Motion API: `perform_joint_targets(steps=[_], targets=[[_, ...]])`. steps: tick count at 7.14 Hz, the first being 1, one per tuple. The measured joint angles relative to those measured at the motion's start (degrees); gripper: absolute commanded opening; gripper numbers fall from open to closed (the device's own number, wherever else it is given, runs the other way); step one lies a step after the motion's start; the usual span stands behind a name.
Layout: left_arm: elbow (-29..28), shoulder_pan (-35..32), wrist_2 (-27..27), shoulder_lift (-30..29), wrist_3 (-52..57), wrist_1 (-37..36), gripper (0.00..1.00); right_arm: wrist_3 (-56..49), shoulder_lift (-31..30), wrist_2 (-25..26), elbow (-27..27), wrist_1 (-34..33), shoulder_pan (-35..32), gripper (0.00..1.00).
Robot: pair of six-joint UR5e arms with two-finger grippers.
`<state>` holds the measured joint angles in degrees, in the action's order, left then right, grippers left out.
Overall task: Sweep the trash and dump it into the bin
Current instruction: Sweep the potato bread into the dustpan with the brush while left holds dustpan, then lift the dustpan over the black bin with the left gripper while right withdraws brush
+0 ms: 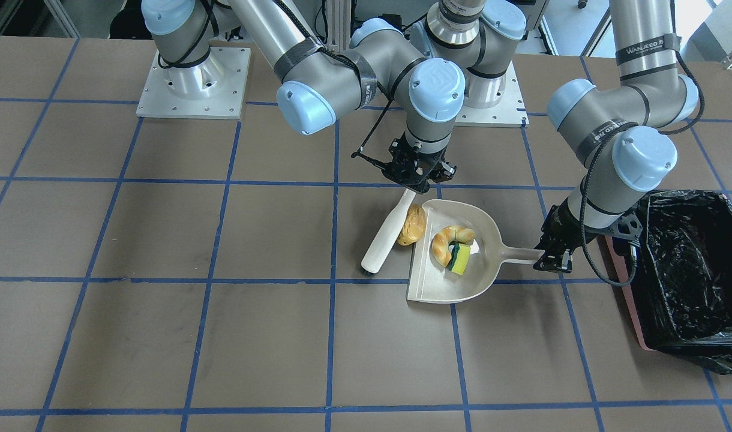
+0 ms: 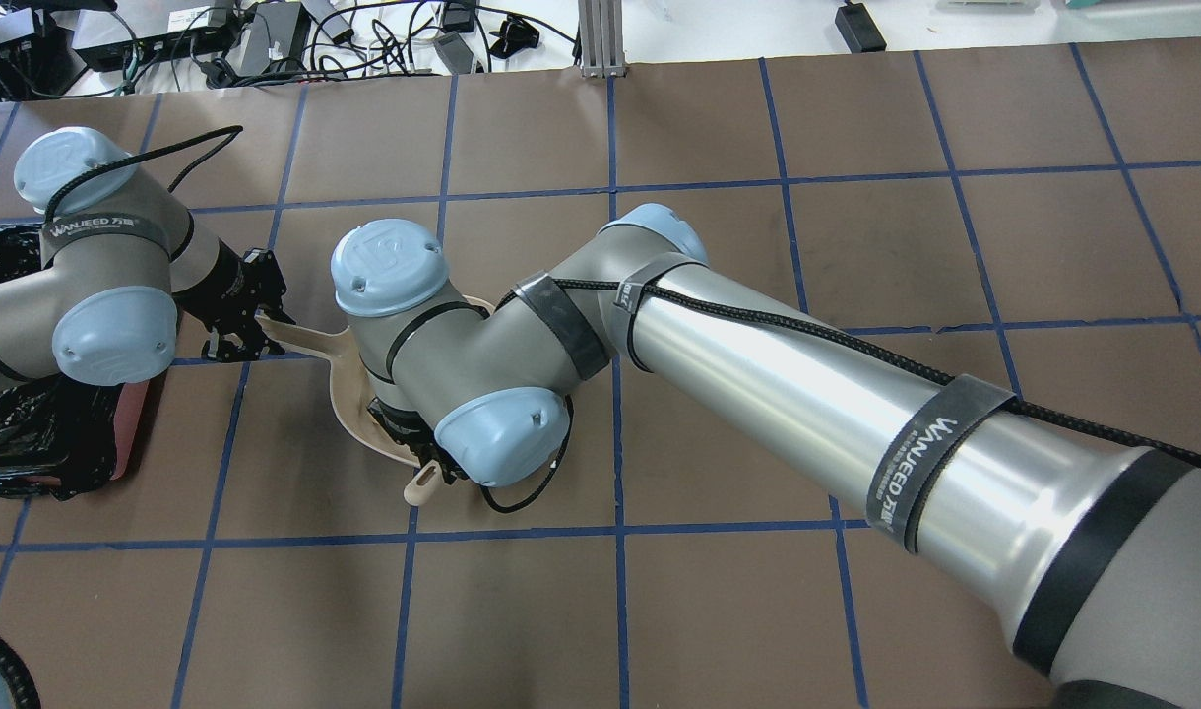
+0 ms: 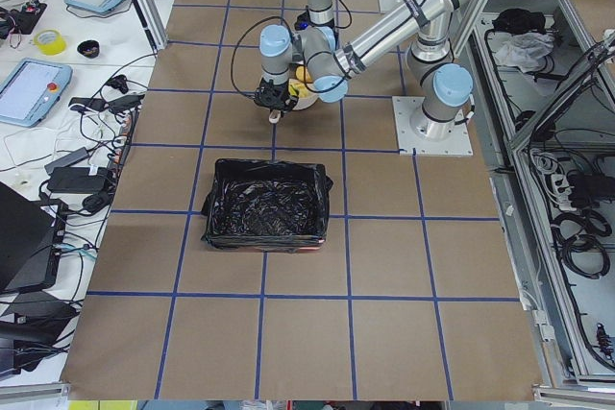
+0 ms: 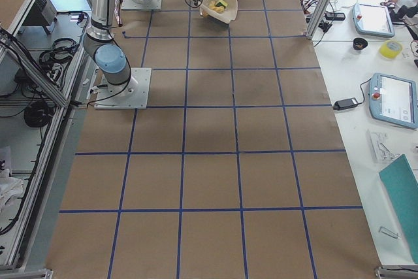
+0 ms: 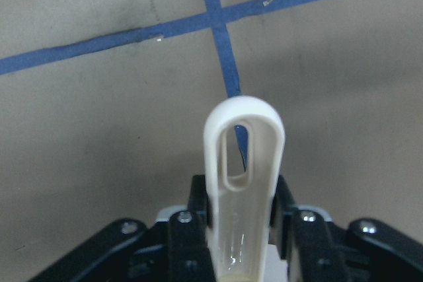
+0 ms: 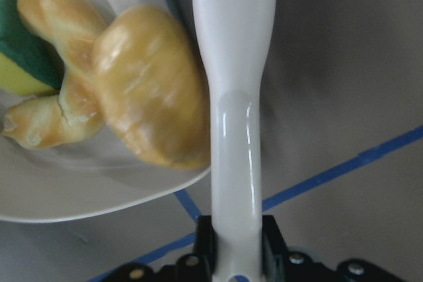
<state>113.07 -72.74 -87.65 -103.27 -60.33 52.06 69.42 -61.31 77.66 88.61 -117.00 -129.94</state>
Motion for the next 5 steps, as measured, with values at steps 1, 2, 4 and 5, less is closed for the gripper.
perform_joint_targets(steps=[1,2,4,5], targets=[[-0.1,-0.5,0.0,-0.1,-0.5,-0.1,0.00,0.1,0.6,-0.9,-0.1,-4.5,0.0,0.00],[-0.2,-0.8,0.0,-0.2,-0.8,-0.3,0.00,0.1,0.7,-1.8,-0.4,-7.0,0.0,0.00],[-0.5,-0.9,0.1,-0.4,-0.8,-0.4,0.00,-1.8,0.5,-0.8,-0.9,-6.6,0.1,0.00],[-0.7,-1.0,0.9,-0.4,-0.7,-0.4,0.00,-4.3,0.0,1.5,-1.0,-3.5,0.6,0.00]])
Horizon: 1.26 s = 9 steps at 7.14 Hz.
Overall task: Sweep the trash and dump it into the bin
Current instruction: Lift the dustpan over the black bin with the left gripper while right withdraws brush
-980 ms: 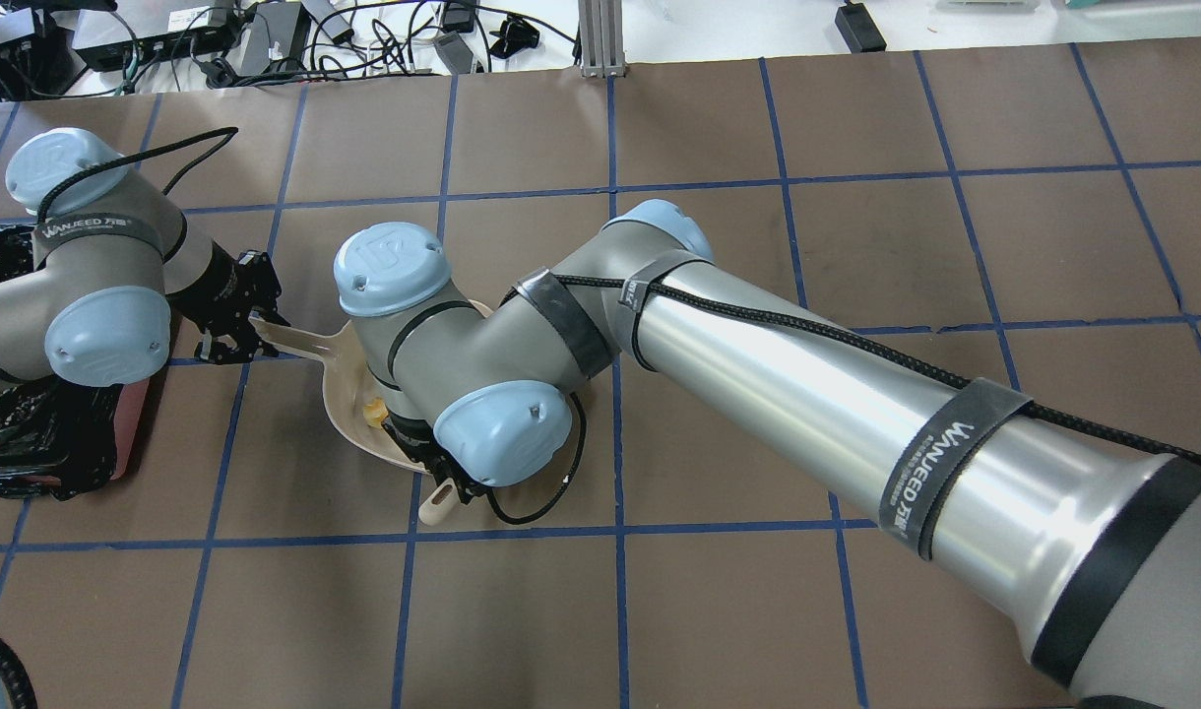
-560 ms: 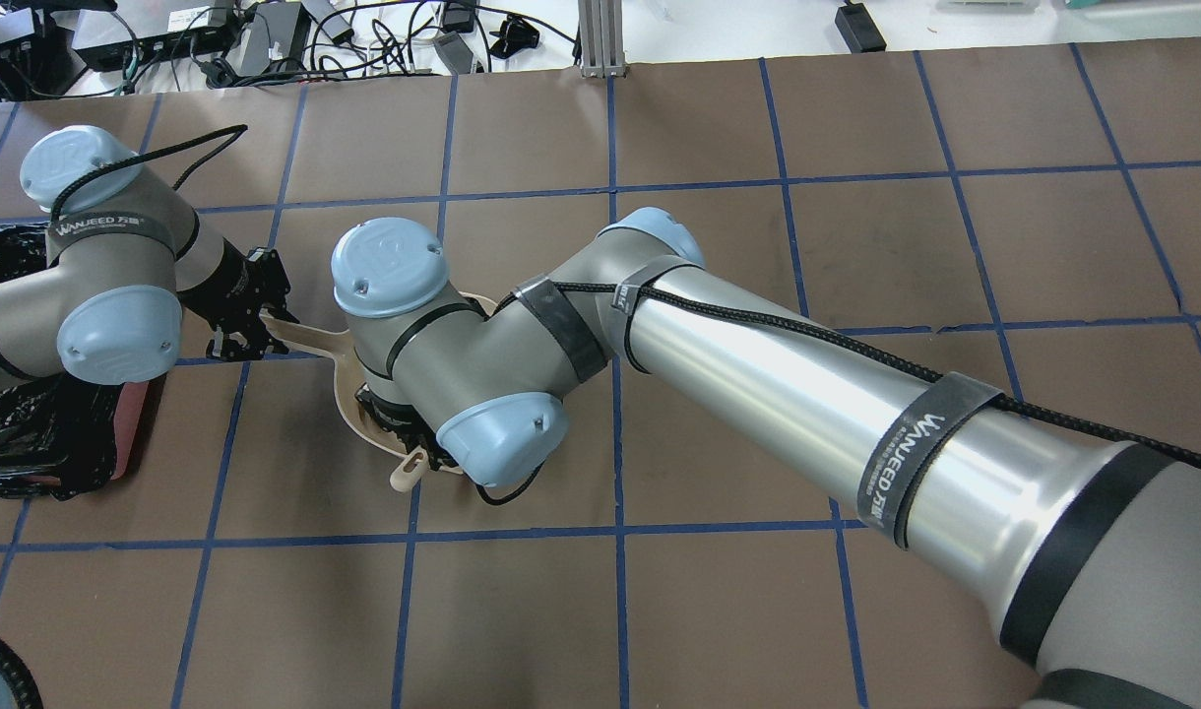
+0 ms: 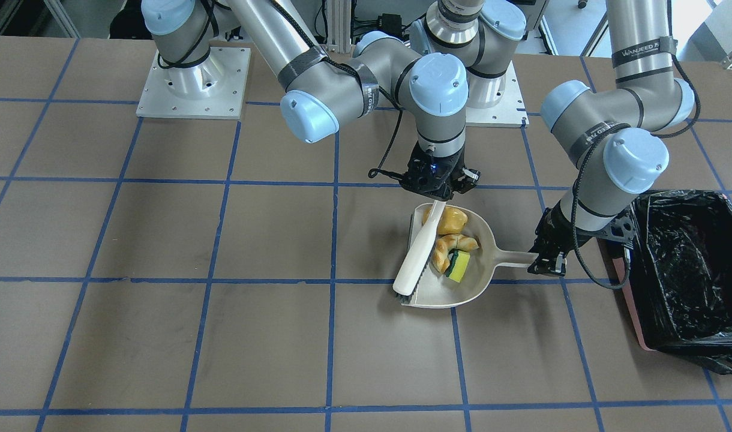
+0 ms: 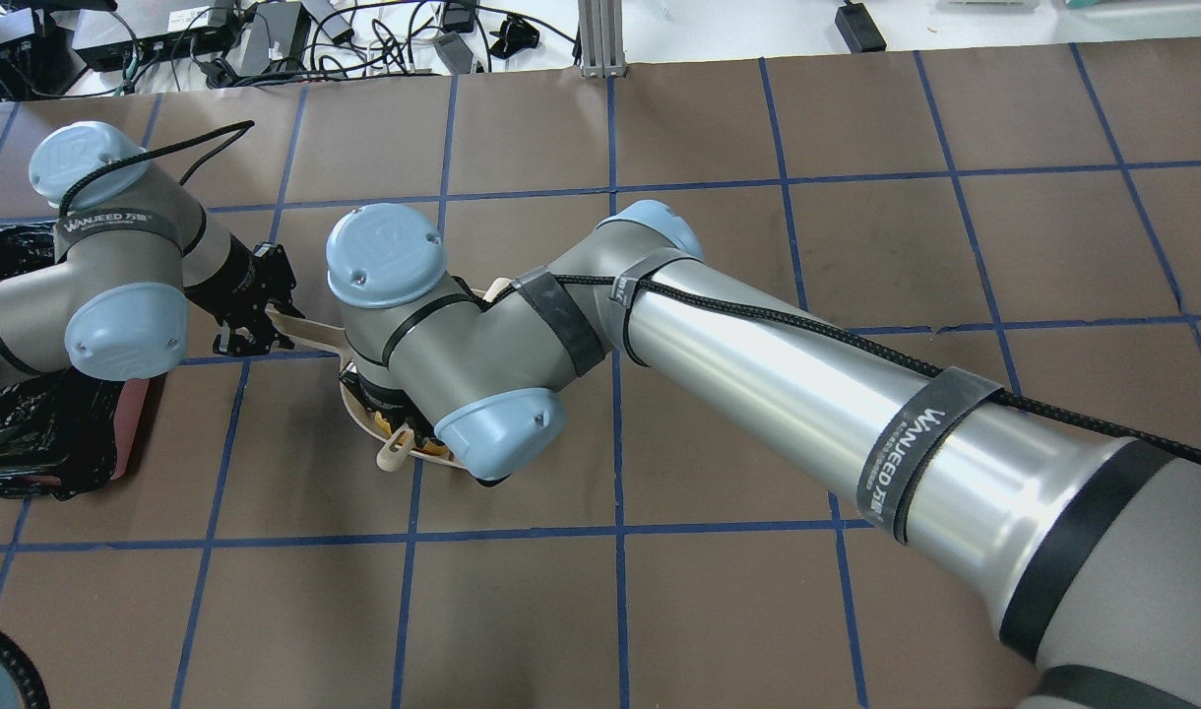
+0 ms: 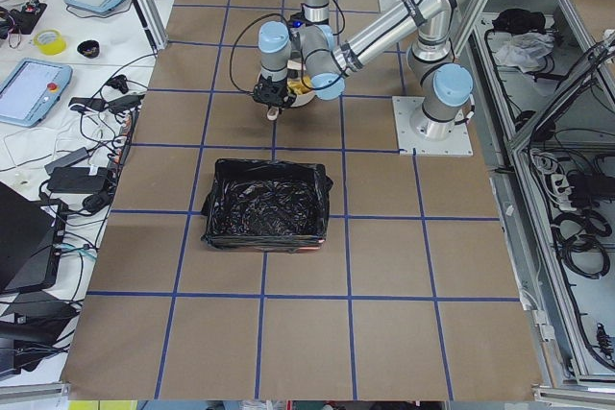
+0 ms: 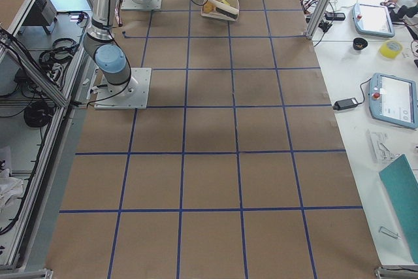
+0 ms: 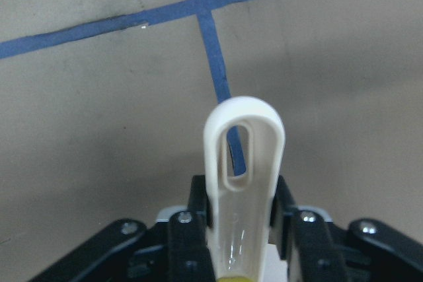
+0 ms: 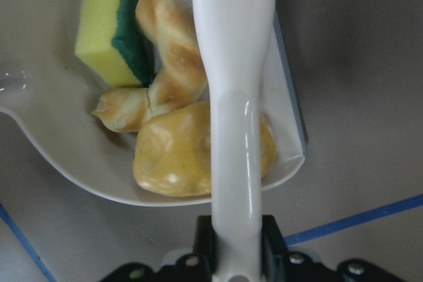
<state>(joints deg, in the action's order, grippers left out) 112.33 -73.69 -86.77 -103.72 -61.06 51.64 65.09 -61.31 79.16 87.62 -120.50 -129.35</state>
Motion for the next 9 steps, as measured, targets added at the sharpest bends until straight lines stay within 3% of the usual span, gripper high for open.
perform_joint_targets(steps=[2,4,6,9], targets=[[-2.9,0.1,3.5,0.1,0.1,2.9,0.00,-7.2,-2.2,5.3,-0.1,7.7,4.6,0.00],[-10.7,0.6,5.5,0.3,0.8,13.2,0.00,-23.9,-6.1,8.8,0.0,12.8,14.8,0.00],[-19.1,1.6,6.1,-0.3,1.3,19.9,0.00,-40.1,-7.2,10.2,0.4,13.1,26.3,0.00],[-30.0,9.9,7.8,-1.9,9.6,28.6,0.00,-63.2,-6.4,11.4,1.0,13.3,45.6,0.00]])
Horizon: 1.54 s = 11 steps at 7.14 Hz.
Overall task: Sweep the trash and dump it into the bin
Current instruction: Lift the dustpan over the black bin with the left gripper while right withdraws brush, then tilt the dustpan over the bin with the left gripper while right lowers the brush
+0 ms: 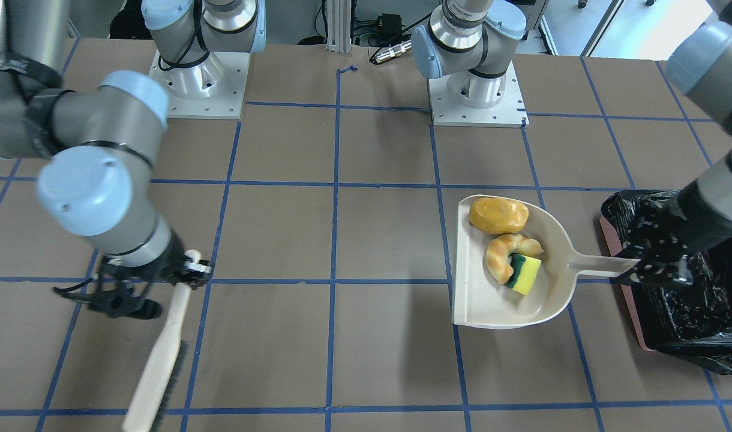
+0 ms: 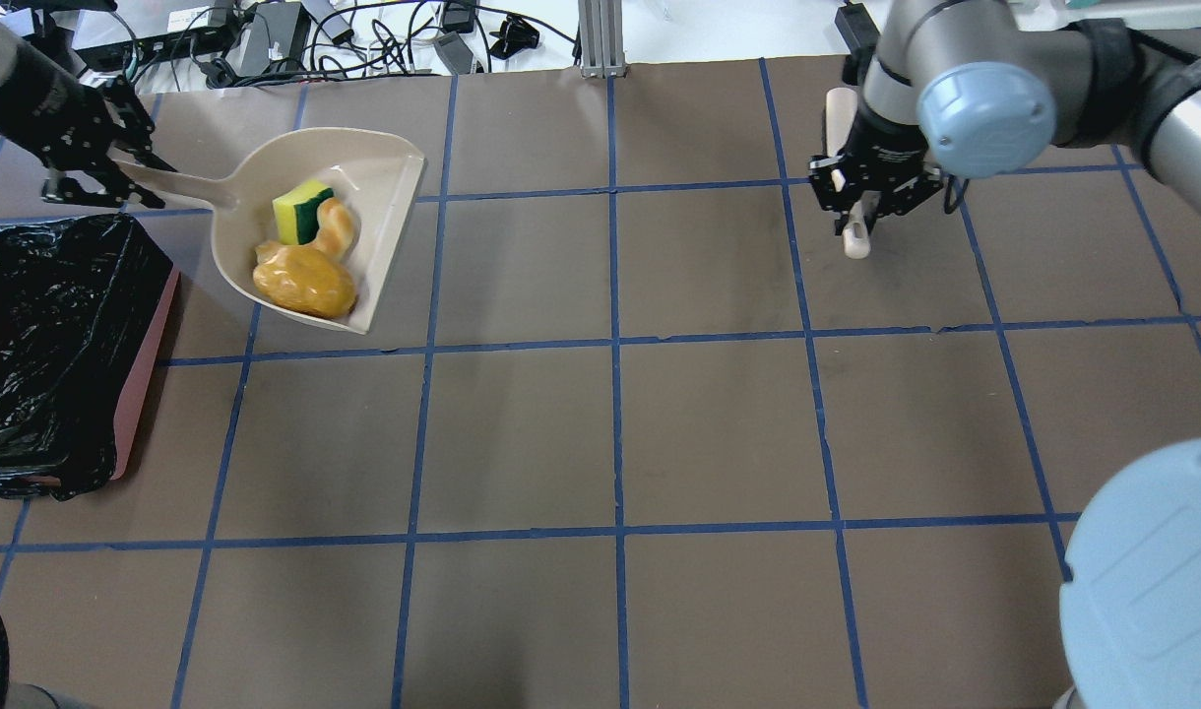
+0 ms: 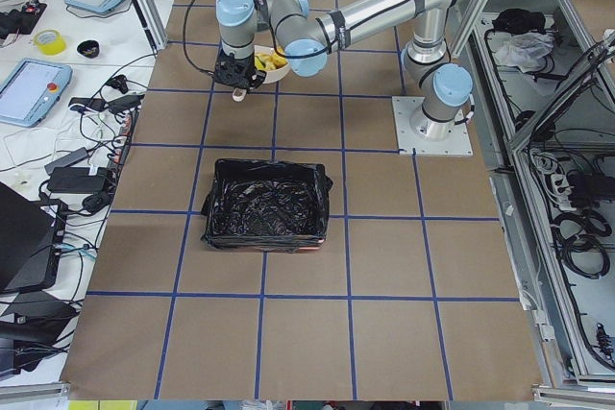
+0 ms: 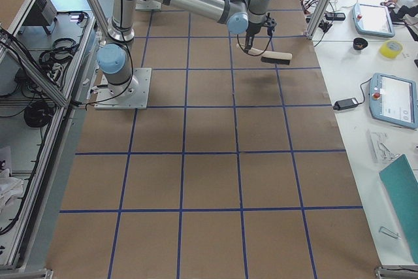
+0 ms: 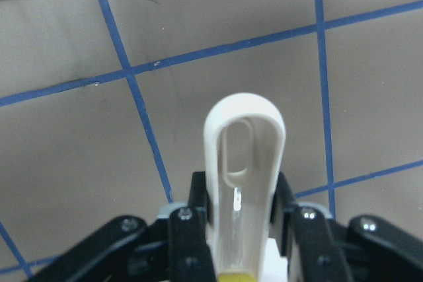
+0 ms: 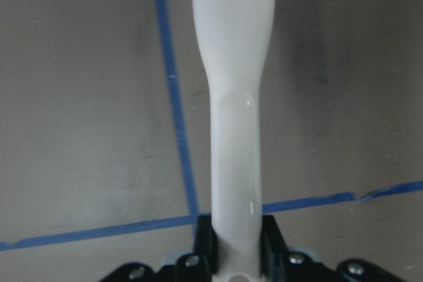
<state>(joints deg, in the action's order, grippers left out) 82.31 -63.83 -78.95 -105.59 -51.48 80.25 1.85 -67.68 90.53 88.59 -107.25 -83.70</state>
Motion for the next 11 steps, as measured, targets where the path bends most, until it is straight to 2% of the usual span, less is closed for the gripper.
perform_joint_targets(steps=[2,5,8,11], targets=[[-7.3,6.5,0.7,-2.0,8.3,6.2,0.00,-6.7,0.0,4.1,1.8,-0.2,5.9,0.00],[-16.0,14.3,0.5,-7.4,19.4,8.1,0.00,-16.4,-1.3,6.0,6.9,-2.4,11.8,0.00],[-23.3,18.4,0.3,-14.5,26.9,4.1,0.00,-18.8,-2.6,6.3,11.1,-5.2,12.3,0.00],[-24.9,20.2,0.5,-18.7,30.7,-3.6,0.00,-18.9,-2.8,7.0,11.9,-6.6,12.5,0.00]])
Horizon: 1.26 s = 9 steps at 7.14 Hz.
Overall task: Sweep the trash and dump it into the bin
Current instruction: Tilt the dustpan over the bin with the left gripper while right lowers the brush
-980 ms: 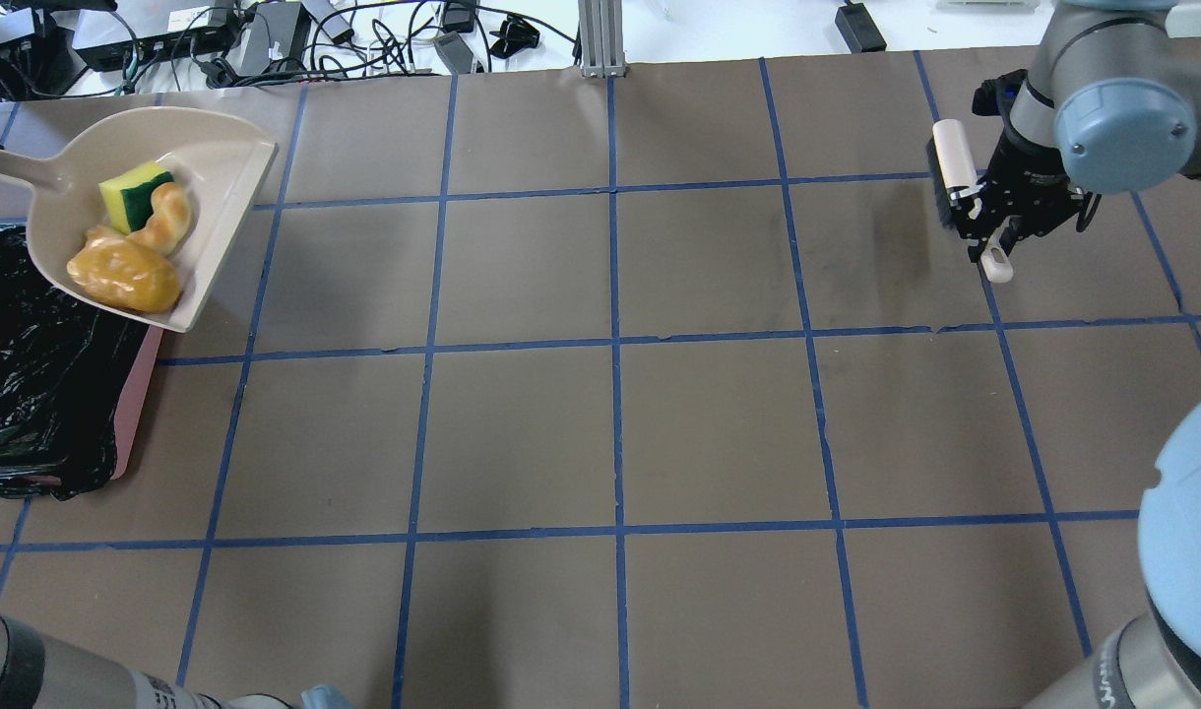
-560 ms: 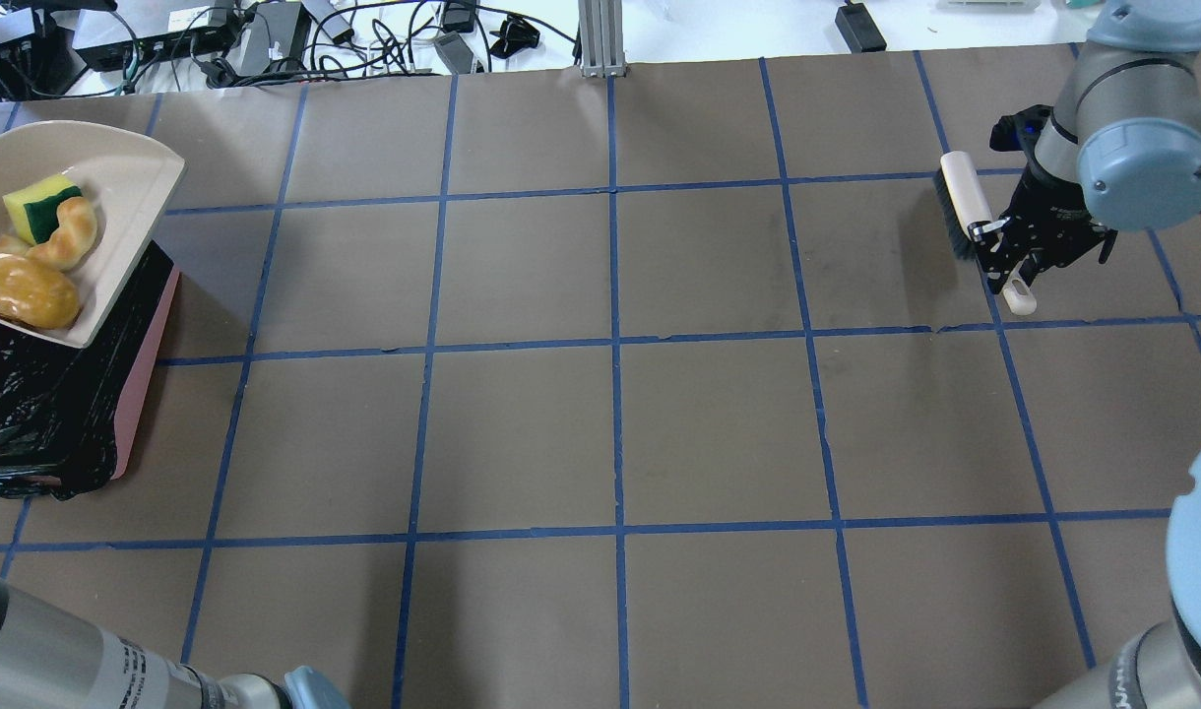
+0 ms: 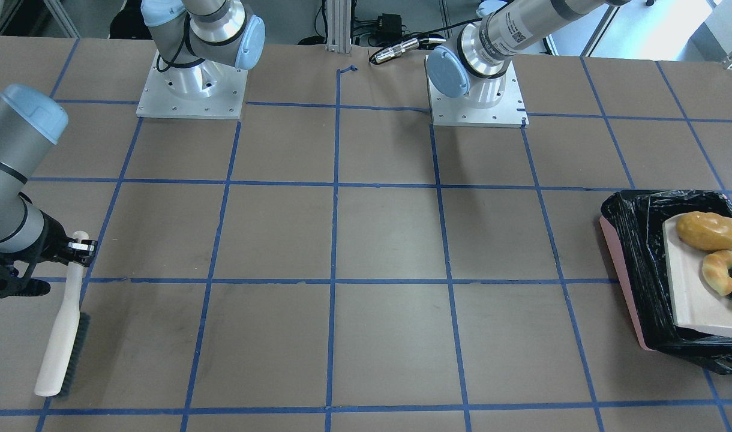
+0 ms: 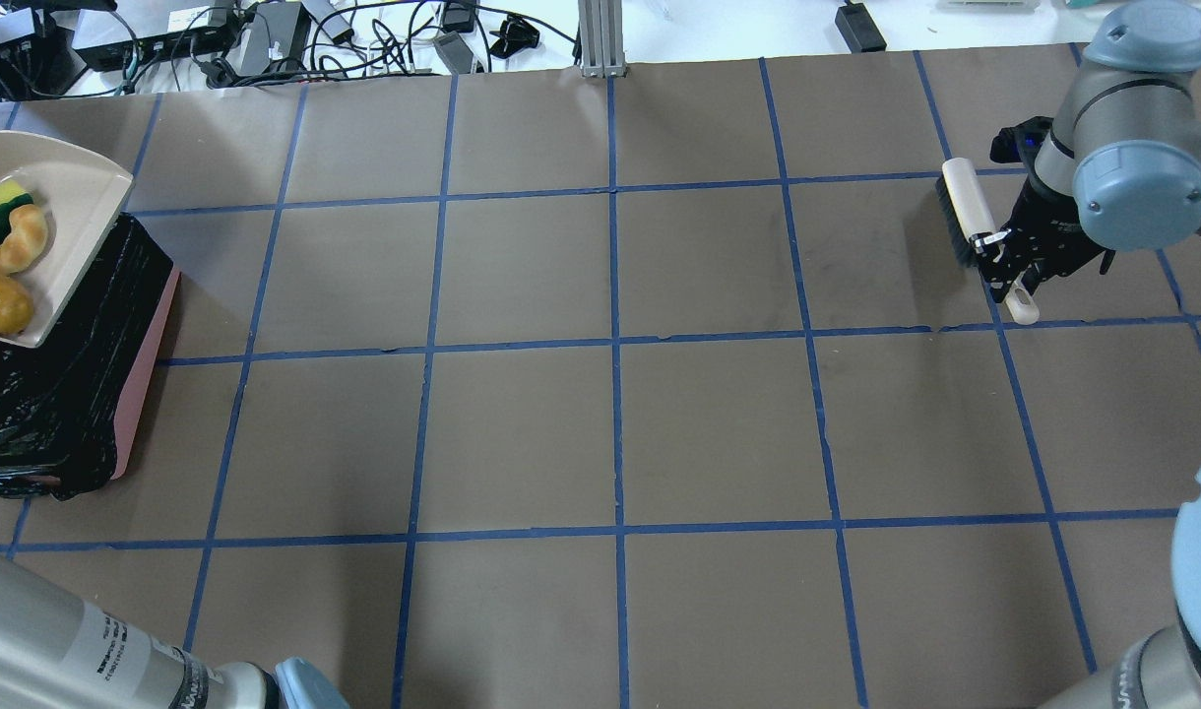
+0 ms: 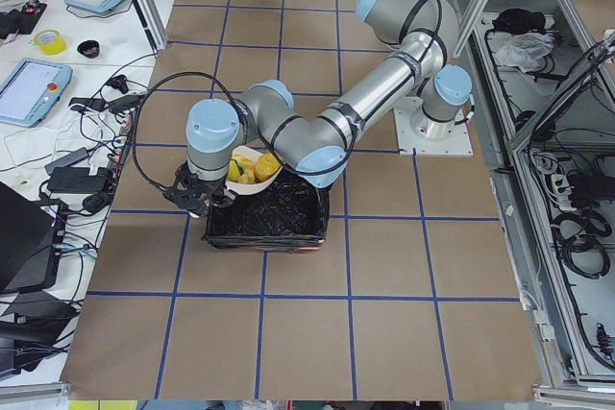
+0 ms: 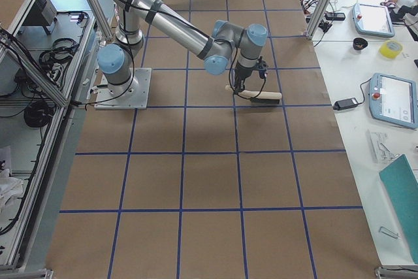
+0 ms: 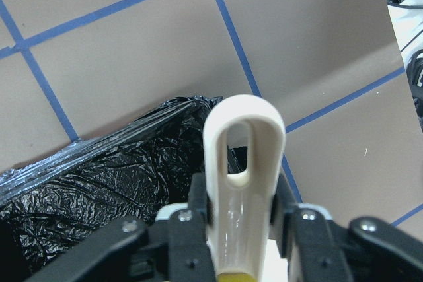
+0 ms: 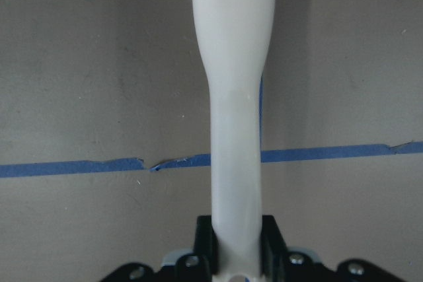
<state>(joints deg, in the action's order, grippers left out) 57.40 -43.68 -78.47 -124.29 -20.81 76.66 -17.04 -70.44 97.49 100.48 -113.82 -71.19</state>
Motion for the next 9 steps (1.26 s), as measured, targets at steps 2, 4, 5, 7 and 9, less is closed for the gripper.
perform_joint_targets(steps=[2,4,5,7,9], targets=[[0.6,0.3,0.0,-0.8,3.8,-5.1,0.00,-0.2,0.0,0.0,0.2,0.0,0.3,0.59],[1.7,0.3,-0.1,-0.7,8.5,-11.9,0.00,-0.9,0.0,-0.1,0.6,-0.5,0.7,0.75],[2.6,0.1,0.0,0.0,12.0,-15.5,0.00,-1.7,0.0,-0.1,0.9,-1.3,1.4,0.75],[6.9,-0.9,2.2,3.4,21.0,-22.1,0.00,-3.1,-0.1,-0.1,1.2,-1.9,2.6,0.75],[13.8,-1.5,5.9,9.2,25.4,-27.5,0.00,-3.2,-2.9,0.9,1.3,-1.8,2.8,0.79]])
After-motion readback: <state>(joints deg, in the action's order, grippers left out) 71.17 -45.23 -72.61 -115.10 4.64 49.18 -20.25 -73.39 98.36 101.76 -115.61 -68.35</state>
